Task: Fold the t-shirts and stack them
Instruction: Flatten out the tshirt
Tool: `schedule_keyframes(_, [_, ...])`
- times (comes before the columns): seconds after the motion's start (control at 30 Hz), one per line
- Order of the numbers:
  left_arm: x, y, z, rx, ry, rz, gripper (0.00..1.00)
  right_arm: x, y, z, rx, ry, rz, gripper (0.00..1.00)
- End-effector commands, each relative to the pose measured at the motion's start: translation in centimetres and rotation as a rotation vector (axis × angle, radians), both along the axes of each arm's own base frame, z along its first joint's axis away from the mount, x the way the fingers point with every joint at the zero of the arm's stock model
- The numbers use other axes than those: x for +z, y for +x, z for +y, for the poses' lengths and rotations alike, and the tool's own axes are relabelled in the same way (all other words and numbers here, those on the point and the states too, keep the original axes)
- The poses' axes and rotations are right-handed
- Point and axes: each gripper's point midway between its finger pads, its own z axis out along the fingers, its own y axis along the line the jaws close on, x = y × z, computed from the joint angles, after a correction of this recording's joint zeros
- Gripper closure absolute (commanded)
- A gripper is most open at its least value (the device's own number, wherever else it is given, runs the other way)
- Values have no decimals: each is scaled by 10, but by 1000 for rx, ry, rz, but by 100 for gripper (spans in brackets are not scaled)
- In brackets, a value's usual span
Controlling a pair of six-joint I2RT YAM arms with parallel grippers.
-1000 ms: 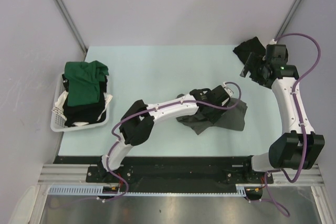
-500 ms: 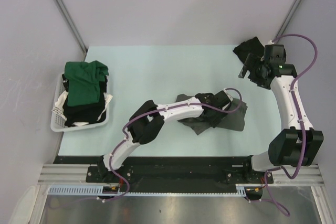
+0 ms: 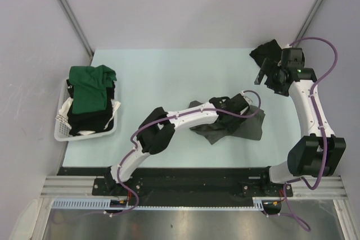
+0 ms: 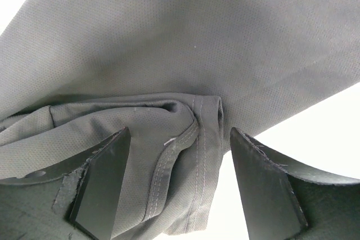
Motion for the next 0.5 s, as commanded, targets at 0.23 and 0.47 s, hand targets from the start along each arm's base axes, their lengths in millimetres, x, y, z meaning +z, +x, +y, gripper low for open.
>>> schedule_keyframes(0.23, [7, 25, 1, 66, -10, -57, 26, 0, -1, 7, 21, -1, 6, 0])
schedule_keyframes(0.47, [22, 37, 8, 86, -25, -82, 28, -2, -1, 8, 25, 0, 12, 0])
